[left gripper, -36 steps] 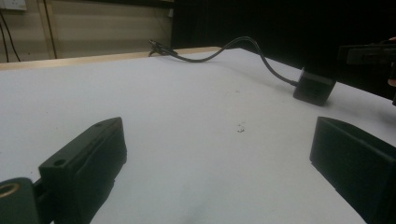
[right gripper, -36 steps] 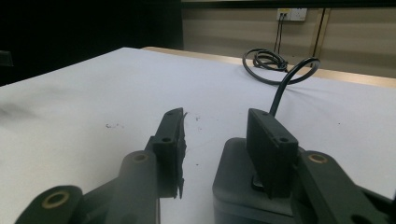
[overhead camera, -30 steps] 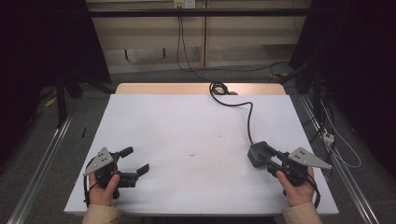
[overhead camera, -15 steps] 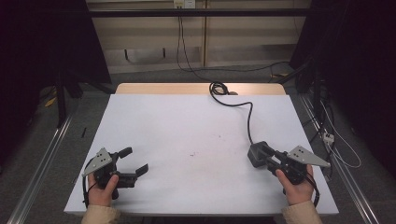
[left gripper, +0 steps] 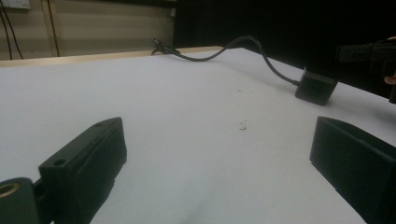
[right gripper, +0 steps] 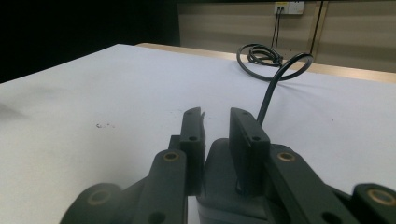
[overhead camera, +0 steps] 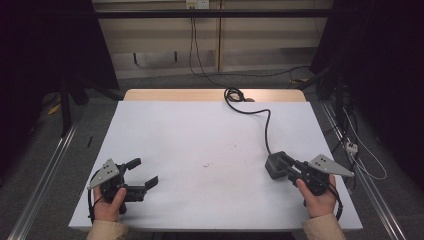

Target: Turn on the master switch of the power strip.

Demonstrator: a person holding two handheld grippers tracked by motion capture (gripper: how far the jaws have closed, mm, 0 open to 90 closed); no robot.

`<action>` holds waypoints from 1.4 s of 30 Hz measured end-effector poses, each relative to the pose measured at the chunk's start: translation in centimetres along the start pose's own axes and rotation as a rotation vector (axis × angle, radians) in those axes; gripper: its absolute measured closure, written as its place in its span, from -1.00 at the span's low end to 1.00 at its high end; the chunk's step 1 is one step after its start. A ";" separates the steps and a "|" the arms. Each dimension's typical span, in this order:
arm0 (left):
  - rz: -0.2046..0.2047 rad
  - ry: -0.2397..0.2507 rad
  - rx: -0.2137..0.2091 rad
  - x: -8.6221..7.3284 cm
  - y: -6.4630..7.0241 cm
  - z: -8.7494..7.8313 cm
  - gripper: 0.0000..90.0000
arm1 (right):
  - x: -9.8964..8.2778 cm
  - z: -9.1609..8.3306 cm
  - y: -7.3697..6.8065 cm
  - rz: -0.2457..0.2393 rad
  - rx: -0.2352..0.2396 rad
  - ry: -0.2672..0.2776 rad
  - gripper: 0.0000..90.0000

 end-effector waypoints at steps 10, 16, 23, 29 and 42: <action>0.004 -0.003 -0.005 0.0 0.1 0.1 -0.93 | -0.1 0.0 0.3 0.004 0.002 -0.005 0.80; 0.007 -0.002 -0.006 0.0 0.1 0.1 -0.93 | -0.2 0.0 0.3 0.006 0.010 -0.007 0.86; 0.009 -0.005 -0.007 0.0 0.1 0.3 -0.93 | -0.3 -0.2 0.5 0.007 0.010 -0.006 0.95; 0.008 -0.004 -0.005 0.0 0.2 0.3 -0.93 | -0.2 -0.2 0.5 0.002 0.011 -0.005 0.98; 0.009 -0.003 0.000 0.0 0.1 0.3 -0.93 | -0.2 -0.4 0.8 0.003 -0.002 -0.002 1.00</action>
Point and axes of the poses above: each handheld gripper's, and its own axes: z roughly forward along the jaws, x roughly out of its top, y roughly to its right, the point moved 9 cm from there along z, roughly forward along the jaws, and after that the axes turned 14 degrees about x, right-handed, at the moved point
